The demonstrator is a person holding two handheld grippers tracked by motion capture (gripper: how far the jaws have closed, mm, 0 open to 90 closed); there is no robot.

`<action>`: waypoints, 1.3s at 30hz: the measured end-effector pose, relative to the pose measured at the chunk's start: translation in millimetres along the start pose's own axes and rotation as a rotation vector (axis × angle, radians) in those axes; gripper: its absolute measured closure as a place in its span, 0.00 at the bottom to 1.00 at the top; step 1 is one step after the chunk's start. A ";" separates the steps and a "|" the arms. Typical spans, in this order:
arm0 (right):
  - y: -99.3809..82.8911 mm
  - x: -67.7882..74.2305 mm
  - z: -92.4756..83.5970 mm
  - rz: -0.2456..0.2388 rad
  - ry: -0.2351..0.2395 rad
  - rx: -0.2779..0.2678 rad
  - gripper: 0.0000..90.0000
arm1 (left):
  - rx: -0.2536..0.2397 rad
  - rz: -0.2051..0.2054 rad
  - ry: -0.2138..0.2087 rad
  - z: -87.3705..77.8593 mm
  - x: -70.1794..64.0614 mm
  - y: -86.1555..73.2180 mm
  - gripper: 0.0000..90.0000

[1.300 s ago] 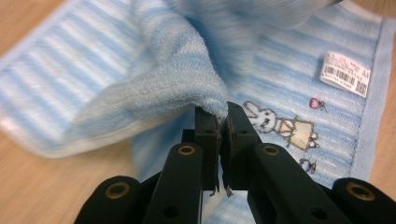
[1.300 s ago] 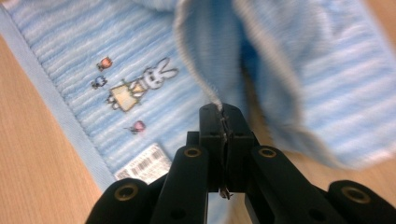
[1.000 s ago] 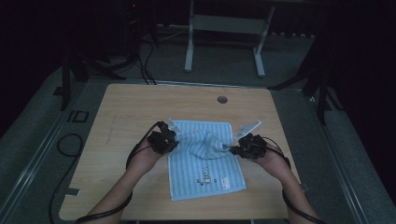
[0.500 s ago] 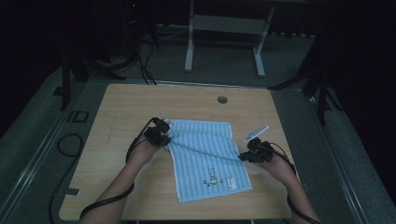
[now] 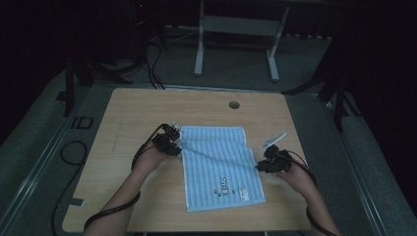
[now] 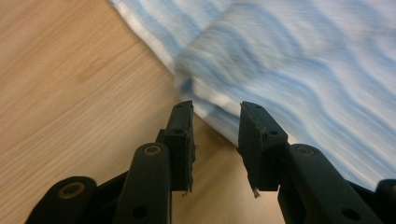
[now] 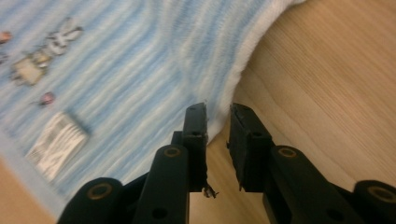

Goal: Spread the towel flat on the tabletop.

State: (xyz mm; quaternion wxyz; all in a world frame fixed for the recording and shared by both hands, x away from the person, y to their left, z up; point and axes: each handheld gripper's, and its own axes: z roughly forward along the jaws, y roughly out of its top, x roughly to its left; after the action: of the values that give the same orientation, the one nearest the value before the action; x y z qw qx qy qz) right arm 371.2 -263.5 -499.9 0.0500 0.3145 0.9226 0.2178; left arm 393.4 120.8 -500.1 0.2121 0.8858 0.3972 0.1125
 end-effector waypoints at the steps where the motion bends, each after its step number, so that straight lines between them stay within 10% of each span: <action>1: -0.7 2.7 -4.0 -0.010 0.002 -0.009 0.82 | -0.008 0.007 -0.010 -5.2 -3.2 -2.5 0.69; 7: -6.0 24.5 -14.8 -0.059 0.026 -0.056 0.74 | -0.038 0.094 -0.082 -22.4 -38.8 -17.9 0.63; 15: -13.1 42.1 9.1 -0.075 0.046 -0.036 0.73 | 0.011 0.176 -0.172 -1.6 -81.2 -30.0 0.63; 39: 6.7 7.3 35.1 -0.039 -0.034 -0.028 0.71 | 0.051 0.178 -0.125 43.0 -54.1 26.4 0.60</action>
State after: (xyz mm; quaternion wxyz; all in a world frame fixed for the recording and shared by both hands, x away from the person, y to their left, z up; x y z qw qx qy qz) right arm 377.1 -241.4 -528.3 0.0741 0.2992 0.9245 0.2243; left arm 390.8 52.1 -527.5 0.2029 0.9280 0.3056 0.0652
